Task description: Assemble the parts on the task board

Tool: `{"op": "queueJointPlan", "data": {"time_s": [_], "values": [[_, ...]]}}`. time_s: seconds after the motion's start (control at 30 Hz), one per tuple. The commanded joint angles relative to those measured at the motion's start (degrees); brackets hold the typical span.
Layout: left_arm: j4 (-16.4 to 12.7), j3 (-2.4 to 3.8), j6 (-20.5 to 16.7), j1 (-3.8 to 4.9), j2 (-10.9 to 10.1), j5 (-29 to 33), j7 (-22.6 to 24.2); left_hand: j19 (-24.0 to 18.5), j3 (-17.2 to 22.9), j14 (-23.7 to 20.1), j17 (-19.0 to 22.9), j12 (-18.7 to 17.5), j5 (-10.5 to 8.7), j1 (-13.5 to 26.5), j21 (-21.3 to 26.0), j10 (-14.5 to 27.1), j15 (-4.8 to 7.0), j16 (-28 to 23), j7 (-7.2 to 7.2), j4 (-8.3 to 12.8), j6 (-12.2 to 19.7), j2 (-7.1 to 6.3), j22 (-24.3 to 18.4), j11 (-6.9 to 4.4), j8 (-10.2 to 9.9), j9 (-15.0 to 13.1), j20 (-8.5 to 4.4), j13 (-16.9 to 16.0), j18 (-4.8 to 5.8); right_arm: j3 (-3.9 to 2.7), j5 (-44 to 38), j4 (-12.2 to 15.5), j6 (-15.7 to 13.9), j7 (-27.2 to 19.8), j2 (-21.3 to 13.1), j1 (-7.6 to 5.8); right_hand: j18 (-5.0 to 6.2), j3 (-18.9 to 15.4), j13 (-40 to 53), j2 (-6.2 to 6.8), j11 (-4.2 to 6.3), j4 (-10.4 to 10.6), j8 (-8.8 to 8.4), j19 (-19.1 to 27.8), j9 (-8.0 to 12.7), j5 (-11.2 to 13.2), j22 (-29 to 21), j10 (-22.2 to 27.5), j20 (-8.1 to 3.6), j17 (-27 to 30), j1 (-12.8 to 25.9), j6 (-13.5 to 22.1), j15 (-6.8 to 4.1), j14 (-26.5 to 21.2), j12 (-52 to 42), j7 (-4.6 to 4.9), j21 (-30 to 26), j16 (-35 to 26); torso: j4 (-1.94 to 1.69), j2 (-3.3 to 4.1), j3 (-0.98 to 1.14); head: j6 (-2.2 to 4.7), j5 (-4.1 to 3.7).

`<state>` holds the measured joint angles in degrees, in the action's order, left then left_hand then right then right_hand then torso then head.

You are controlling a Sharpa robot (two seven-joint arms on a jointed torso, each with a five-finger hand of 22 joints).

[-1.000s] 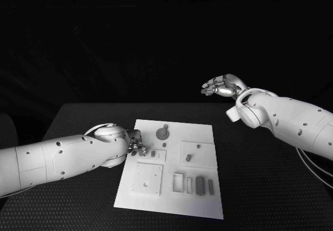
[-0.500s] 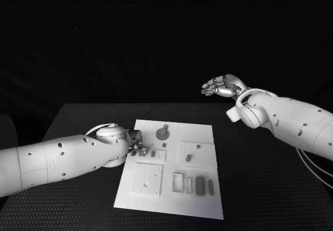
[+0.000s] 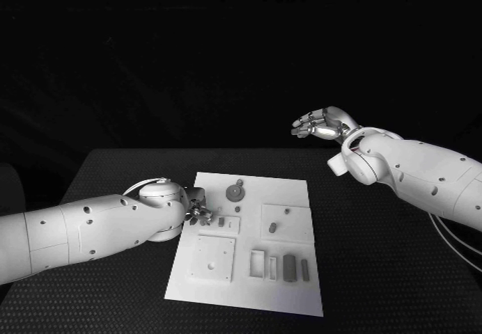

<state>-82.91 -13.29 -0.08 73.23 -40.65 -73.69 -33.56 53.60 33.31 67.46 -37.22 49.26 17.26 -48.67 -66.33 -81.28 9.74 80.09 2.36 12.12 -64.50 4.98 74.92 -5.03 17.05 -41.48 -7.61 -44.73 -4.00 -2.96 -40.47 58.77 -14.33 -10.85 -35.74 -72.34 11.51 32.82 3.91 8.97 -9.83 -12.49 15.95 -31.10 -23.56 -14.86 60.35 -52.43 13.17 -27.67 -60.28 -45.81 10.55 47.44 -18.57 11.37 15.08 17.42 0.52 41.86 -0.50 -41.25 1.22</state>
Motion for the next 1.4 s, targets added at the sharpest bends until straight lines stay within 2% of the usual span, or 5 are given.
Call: {"op": "queueJointPlan", "data": {"time_s": [0.03, 0.2, 0.33, 0.9, 1.4], "values": [[0.3, -0.38, 2.2, -0.51, 0.1, -0.8, -0.5, 0.5, 1.3, 1.3, 0.0, 0.3, 0.2, 0.5, -0.4, 0.2, 1.65, 0.2, -1.56, 1.6, -2.4, -0.08, 1.0, -0.6, 0.3, -0.1, -7.43, -0.1, -0.5, -0.03, 0.1, 0.1, 0.7, -0.4, 0.0, 0.01, -0.44, -0.1, 0.0, -0.04, -0.12, 0.1, 0.19, 0.4, 0.1, -0.4, 0.1, -0.4, 0.18, 0.1, 0.3, 0.4, -0.03, -0.4, 0.4, 0.13, -0.3, -0.3, 0.0, 0.0, -0.02, 0.04, -0.03], [0.2, -0.38, 2.5, -0.51, 0.5, -4.3, -0.4, 0.5, 1.5, 1.3, 0.1, 0.5, 0.84, 0.6, -0.5, 0.2, 1.75, 0.3, -1.69, 2.1, -2.6, -0.18, 0.9, -0.73, 0.5, -0.3, -7.46, -0.1, -0.55, -0.03, 0.1, 0.1, 0.9, -0.4, 0.0, 0.01, -0.44, -0.1, 0.0, -0.05, -0.12, 0.1, 0.2, 0.4, 0.1, -0.4, 0.1, -0.4, 0.18, 0.1, 0.3, 0.4, -0.02, -0.4, 0.4, 0.13, -0.3, -0.3, 0.0, 0.02, 0.03, -0.01, 0.01], [0.3, -0.38, 3.5, -0.51, 1.1, -7.0, -0.4, 0.7, 1.9, 1.5, 0.1, 0.9, 3.7, 0.6, -0.7, 0.1, 1.93, 0.7, -1.96, 2.8, -3.1, -0.55, 0.9, -1.0, 0.9, -0.8, -7.48, -0.2, -0.58, -0.03, 0.1, 0.1, 0.9, -0.4, 0.0, 0.01, -0.44, -0.1, 0.0, -0.05, -0.12, 0.1, 0.2, 0.4, 0.1, -0.4, 0.1, -0.4, 0.18, 0.1, 0.3, 0.4, -0.02, -0.4, 0.4, 0.13, -0.3, -0.3, 0.01, 0.01, 0.03, 0.0, 0.04], [0.4, -0.36, 7.0, -0.5, 1.8, -8.9, -0.5, 0.8, 2.2, 1.6, 0.0, 1.5, 5.78, 0.4, -0.9, 0.1, 2.03, 1.3, -2.24, 3.2, -3.7, -0.99, 0.9, -1.27, 1.5, -1.6, -7.43, -0.2, -0.58, -0.03, 0.1, 0.0, 1.0, -0.4, 0.0, 0.01, -0.45, -0.1, 0.0, -0.07, -0.12, 0.2, 0.21, 0.4, 0.1, -0.4, 0.2, -0.4, 0.19, 0.1, 0.3, 0.4, -0.02, -0.4, 0.4, 0.13, -0.4, -0.3, 0.02, 0.01, 0.05, -0.09, 0.03], [0.7, -0.37, 9.0, -0.5, 2.0, -5.2, 0.0, 0.5, 2.1, 1.2, 0.3, 1.6, 4.27, 1.0, -0.8, 0.3, 1.87, 1.2, -2.01, 2.6, -3.2, -0.74, 0.8, -1.02, 1.3, -1.9, -7.32, 0.0, -0.53, -0.03, 0.1, -0.1, 1.0, -0.4, 0.2, 0.03, -0.45, -0.1, 0.0, -0.08, -0.13, 0.2, 0.22, 0.4, 0.2, -0.4, 0.2, -0.5, 0.2, 0.2, 0.3, 0.4, -0.01, -0.4, 0.5, 0.13, -0.4, -0.3, -0.01, 0.01, 0.02, -0.23, 0.02]]}}
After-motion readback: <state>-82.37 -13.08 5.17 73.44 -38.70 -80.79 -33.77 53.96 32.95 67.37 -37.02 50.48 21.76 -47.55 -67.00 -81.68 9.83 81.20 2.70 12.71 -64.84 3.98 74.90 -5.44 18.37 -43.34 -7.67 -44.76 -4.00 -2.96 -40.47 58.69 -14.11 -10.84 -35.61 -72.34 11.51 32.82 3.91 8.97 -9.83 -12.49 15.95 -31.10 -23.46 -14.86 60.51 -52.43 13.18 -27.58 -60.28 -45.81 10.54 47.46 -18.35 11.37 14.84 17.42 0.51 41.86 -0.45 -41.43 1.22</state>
